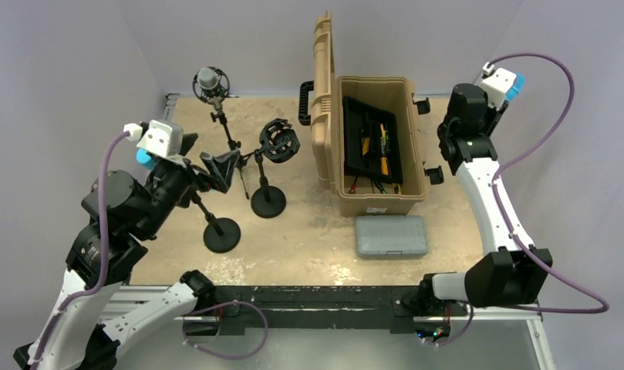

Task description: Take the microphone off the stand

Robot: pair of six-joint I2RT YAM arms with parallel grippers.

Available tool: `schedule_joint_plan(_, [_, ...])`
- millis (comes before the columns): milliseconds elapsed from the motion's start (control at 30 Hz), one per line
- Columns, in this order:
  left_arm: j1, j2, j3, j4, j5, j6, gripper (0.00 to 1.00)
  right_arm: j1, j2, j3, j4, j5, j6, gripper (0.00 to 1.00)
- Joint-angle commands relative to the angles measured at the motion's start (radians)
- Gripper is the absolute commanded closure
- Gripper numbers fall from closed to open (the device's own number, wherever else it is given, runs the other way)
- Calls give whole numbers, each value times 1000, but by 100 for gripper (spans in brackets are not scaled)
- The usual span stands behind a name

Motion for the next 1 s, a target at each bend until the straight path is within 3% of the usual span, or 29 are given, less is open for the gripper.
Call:
schedule_joint_plan(0, [2, -112, -110, 189, -52, 65, 2, -66, 20, -62, -50, -30, 186, 100])
schedule_joint_plan(200, [-24, -175, -162, 234, -83, 87, 3, -138, 66, -160, 1, -92, 227, 100])
schedule_joint_plan(400, [-52, -195, -185, 254, -12, 92, 4, -167, 161, -246, 135, -160, 153, 100])
schedule_joint_plan(500, [-60, -200, -189, 256, 56, 92, 3, -179, 212, -278, 204, -251, 84, 100])
schedule_joint_plan(733, [-83, -213, -178, 249, 369, 132, 3, -211, 296, -319, 357, -572, -88, 100])
schedule_joint_plan(800, [-89, -224, -182, 251, 395, 140, 3, -233, 338, -305, 356, -724, -116, 100])
schedule_joint_plan(967, [-106, -243, -205, 264, 379, 173, 3, -257, 463, -246, 286, -849, -141, 100])
